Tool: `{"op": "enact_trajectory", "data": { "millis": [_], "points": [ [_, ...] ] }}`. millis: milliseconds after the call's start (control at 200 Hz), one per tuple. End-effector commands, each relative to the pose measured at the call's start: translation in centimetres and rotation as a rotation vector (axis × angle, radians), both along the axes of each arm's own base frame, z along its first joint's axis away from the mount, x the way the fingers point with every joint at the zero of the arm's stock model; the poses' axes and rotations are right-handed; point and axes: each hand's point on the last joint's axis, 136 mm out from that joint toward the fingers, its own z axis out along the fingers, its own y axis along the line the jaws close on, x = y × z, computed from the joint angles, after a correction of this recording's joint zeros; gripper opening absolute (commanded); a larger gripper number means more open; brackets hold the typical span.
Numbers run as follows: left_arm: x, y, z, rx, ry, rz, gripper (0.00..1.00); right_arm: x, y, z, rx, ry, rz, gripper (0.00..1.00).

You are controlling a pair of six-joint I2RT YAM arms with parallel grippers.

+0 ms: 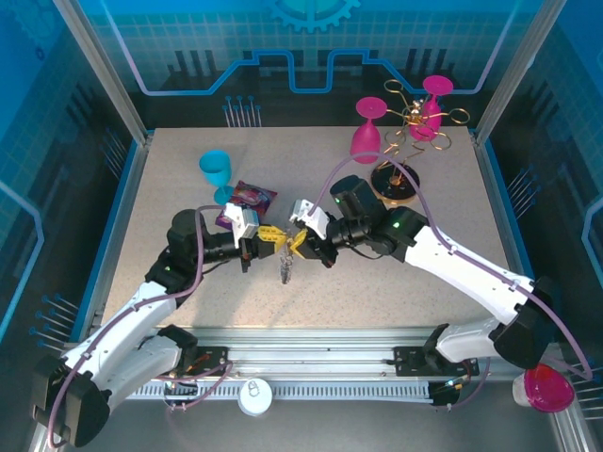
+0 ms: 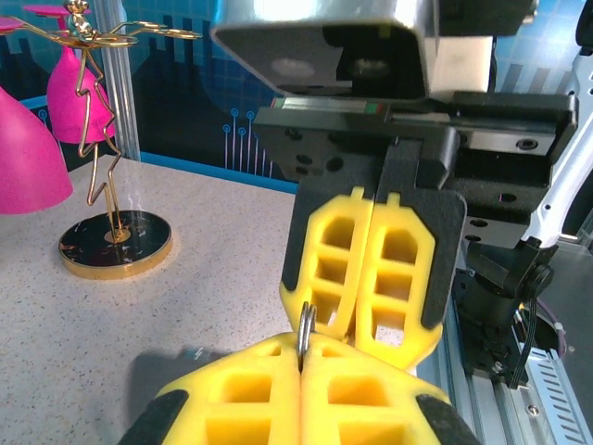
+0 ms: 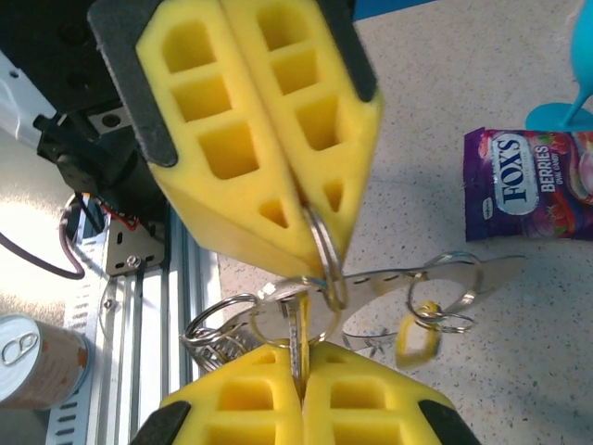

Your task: Put the keys on the keyring

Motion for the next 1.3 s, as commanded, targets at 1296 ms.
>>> {"op": "enact_trajectory", "data": {
  "millis": [1296],
  "points": [
    [-0.7, -0.4, 2.1, -0.062, -0.052, -0.056, 0.0, 1.6, 0.3, 3.2, 0.203, -0.011, -0.03, 0.25]
  ]
}}
